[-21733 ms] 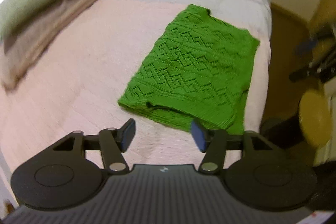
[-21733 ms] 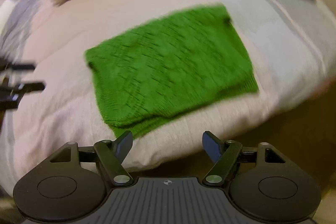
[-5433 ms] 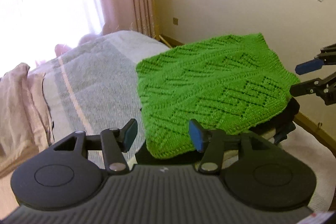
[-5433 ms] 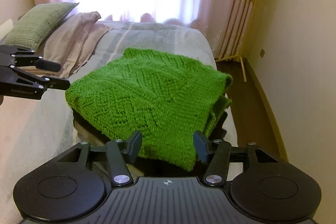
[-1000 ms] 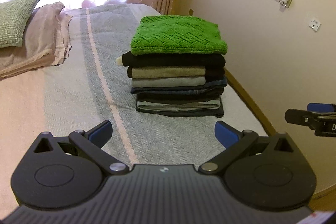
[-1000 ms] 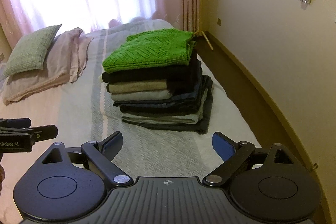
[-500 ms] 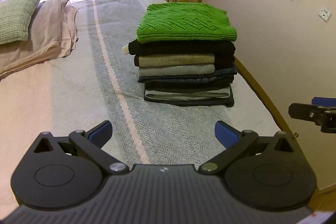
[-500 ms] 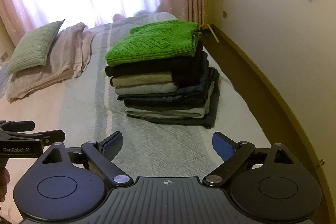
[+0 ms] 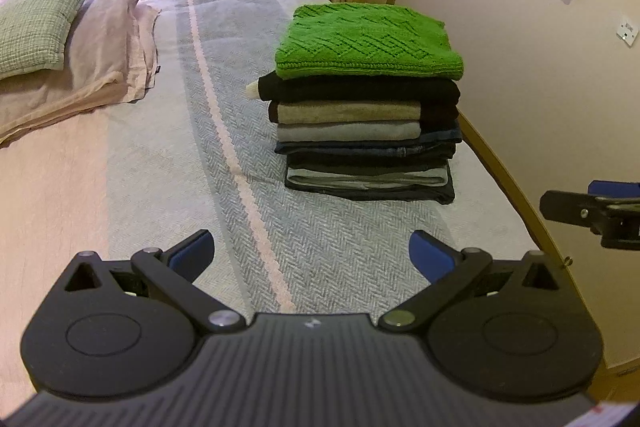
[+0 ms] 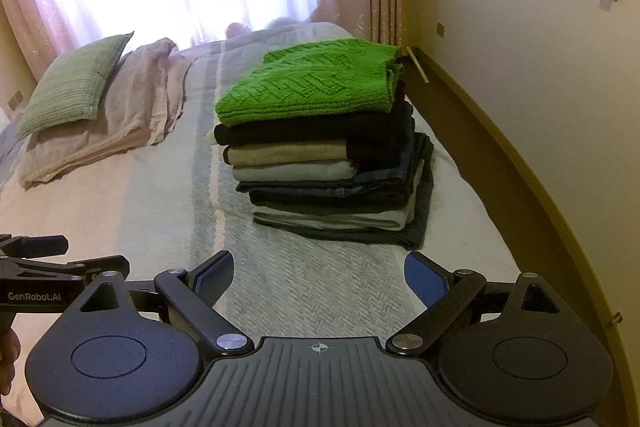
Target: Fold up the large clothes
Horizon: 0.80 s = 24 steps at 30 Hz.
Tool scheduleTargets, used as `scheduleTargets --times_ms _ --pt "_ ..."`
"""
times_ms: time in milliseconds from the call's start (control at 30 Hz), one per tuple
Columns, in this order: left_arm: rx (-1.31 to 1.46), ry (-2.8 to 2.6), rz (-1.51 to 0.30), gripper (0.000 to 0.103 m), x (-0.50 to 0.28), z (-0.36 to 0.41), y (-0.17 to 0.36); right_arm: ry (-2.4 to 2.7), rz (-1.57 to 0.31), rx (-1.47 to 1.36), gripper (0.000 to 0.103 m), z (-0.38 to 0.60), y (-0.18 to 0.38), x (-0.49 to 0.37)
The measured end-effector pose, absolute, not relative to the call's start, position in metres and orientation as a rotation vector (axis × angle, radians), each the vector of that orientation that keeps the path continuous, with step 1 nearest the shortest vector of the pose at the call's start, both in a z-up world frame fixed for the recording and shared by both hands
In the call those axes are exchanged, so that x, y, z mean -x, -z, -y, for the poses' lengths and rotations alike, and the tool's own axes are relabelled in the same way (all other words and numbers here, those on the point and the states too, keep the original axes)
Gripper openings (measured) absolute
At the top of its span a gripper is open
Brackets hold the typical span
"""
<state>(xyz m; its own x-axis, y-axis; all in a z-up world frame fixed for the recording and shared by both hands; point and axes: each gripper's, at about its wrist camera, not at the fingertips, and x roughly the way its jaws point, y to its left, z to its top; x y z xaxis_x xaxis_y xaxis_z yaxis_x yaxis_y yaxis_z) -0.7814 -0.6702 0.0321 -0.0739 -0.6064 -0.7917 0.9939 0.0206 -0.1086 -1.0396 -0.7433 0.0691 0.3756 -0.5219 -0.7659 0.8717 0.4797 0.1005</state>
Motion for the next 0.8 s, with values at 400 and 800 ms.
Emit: scheduleTargets --times_ms 400,800 --pt "-0.626 1.479 -0.793 0.102 0.781 0.67 -0.037 0.949 -0.741 -0.545 0.09 0.744 -0.07 1.029" --pt "-0.63 1.486 -0.786 0.102 0.786 0.673 -0.039 0.946 -0.743 -0.543 0.09 0.746 -0.071 1.031"
